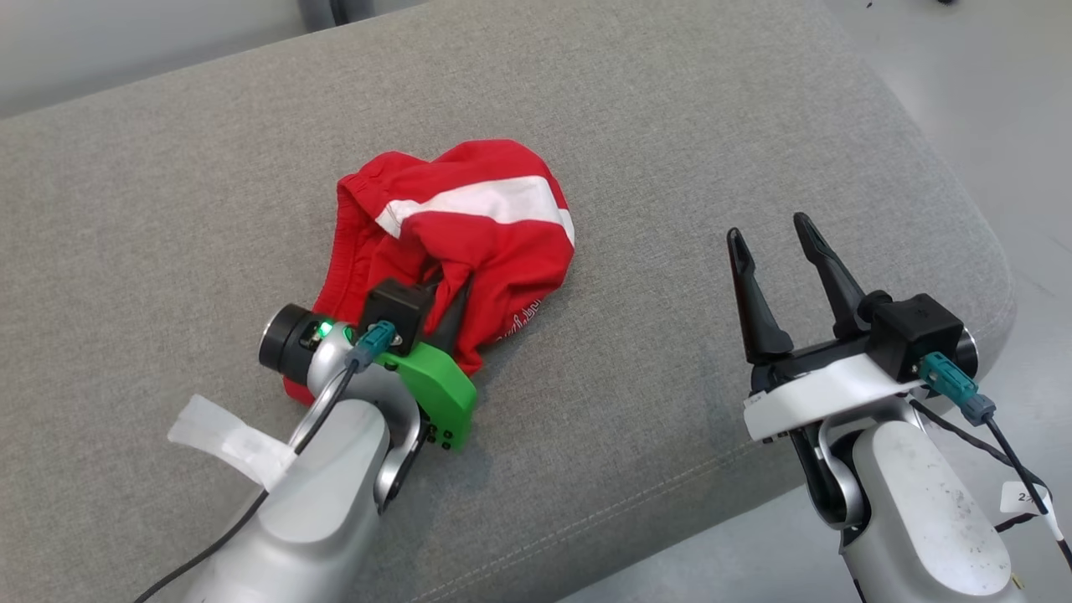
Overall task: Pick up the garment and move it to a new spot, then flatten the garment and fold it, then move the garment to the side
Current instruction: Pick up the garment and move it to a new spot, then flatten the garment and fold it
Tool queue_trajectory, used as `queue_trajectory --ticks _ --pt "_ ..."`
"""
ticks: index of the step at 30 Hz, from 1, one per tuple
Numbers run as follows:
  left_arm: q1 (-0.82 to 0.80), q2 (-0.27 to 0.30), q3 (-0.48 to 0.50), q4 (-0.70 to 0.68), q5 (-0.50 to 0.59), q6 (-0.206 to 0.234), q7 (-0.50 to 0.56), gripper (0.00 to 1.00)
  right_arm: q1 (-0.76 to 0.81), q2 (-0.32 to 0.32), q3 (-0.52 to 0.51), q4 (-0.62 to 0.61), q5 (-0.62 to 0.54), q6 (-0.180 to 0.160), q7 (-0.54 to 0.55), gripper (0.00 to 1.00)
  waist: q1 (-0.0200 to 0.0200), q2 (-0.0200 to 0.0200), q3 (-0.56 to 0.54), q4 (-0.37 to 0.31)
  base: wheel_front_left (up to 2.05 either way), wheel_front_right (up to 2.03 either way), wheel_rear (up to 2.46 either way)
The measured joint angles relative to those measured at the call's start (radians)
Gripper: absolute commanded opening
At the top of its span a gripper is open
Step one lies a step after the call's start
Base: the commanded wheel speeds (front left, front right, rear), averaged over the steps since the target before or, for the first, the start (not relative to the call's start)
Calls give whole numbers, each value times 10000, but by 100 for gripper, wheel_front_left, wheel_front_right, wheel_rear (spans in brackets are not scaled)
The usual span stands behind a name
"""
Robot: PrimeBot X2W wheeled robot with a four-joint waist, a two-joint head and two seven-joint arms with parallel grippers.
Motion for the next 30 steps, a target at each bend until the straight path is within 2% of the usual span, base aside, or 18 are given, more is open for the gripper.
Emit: queue_trajectory --ticks 4,5,6,7,8,11,16,21,30 --pt "104 6 -393 387 -15 0 10 0 -4 15 -88 2 19 -29 -2 100 0 0 138 -15 0 0 0" --pt "130 8 -454 435 -58 0 10 12 -4 15 -134 2 29 -31 0 100 0 0 145 10 0 0 0" --pt "173 12 -491 468 -148 0 8 40 -4 13 -165 4 29 -33 -2 100 0 0 146 45 0 0 0" --pt "215 12 -516 493 -230 0 6 51 -5 12 -180 4 31 -44 -2 100 0 0 142 85 0 0 0" --pt "255 13 -543 500 -313 0 6 100 -5 17 -192 6 31 -46 -2 100 0 0 137 125 0 0 0" --pt "339 29 -583 483 -706 -33 -6 100 -4 36 -253 15 31 -109 -2 100 0 0 96 257 0 0 0" --pt "649 42 -585 84 -2029 -316 -10 100 4 36 -360 105 40 -117 0 100 0 0 -56 517 0 0 0" --pt "756 44 -336 -353 -3256 -422 -21 100 40 38 -384 255 38 -117 0 100 0 0 -330 752 0 0 0" --pt "746 44 328 -125 -4057 -125 -100 100 222 40 -82 407 19 77 0 100 0 0 -767 917 0 0 0"
